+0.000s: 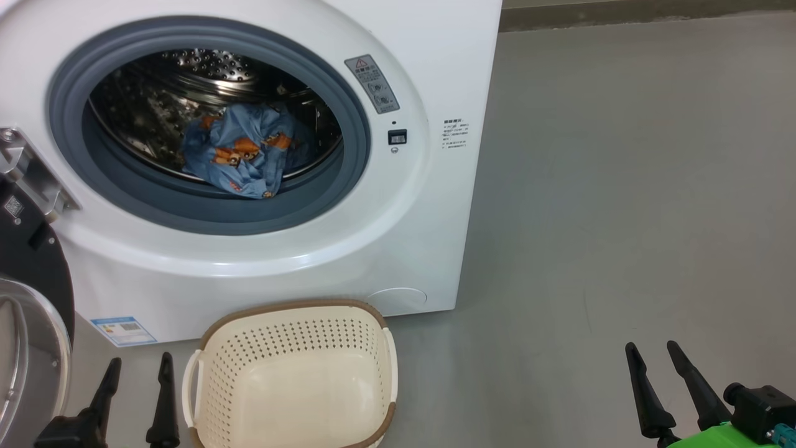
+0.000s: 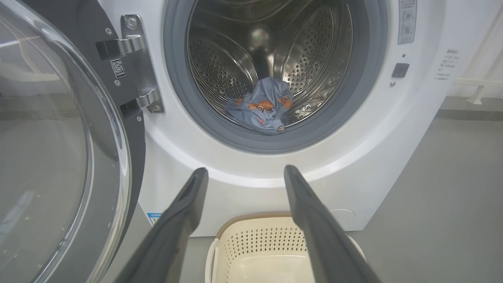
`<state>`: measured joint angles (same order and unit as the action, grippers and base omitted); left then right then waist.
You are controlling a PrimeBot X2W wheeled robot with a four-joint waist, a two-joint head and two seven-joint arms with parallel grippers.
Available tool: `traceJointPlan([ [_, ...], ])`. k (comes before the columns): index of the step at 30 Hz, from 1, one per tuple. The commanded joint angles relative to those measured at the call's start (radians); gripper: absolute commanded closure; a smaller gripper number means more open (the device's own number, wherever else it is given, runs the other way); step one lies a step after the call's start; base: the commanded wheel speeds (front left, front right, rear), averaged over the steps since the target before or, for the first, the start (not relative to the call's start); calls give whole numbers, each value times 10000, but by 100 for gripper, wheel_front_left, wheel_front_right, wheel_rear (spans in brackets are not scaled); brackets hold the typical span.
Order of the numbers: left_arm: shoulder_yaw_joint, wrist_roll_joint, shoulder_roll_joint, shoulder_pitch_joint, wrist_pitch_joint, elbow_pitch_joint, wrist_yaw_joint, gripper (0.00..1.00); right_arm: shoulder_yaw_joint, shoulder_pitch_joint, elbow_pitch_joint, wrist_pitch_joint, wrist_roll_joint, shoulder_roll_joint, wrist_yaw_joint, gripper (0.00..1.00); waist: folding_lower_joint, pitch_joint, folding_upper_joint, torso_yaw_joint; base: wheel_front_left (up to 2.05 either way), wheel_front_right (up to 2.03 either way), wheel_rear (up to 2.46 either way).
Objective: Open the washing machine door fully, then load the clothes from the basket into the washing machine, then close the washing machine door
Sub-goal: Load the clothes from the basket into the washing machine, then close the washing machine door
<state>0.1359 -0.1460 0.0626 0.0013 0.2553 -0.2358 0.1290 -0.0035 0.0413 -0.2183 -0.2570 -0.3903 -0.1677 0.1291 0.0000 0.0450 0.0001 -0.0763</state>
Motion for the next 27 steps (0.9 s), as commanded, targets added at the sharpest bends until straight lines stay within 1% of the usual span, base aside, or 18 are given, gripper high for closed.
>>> traceJointPlan([
  [1, 370, -3, 127, -201, 65, 294, 17, 0, 189, -63, 278, -48, -97, -137, 16, 0, 0, 18, -1, 5, 0, 0, 0],
  [12, 375, -102, 116, -231, 65, 255, 17, 0, 179, -115, 302, -48, -94, -111, 16, 0, 0, 95, -1, 13, -1, 1, 0],
  [16, 374, -132, 124, -282, 65, 235, 17, 0, 169, -161, 315, -48, -89, -99, 16, 0, 0, 162, -1, 9, -45, 45, 0],
  [21, 337, -165, 135, -320, 65, 243, 17, 0, 136, -195, 316, -48, -77, -85, 16, 0, 0, 205, -1, 10, -106, 106, 0],
  [27, 278, -271, 137, -337, 65, 206, 17, 0, 120, -208, 320, -48, -82, -97, 16, 0, 0, 219, -1, 19, -170, 169, 1],
])
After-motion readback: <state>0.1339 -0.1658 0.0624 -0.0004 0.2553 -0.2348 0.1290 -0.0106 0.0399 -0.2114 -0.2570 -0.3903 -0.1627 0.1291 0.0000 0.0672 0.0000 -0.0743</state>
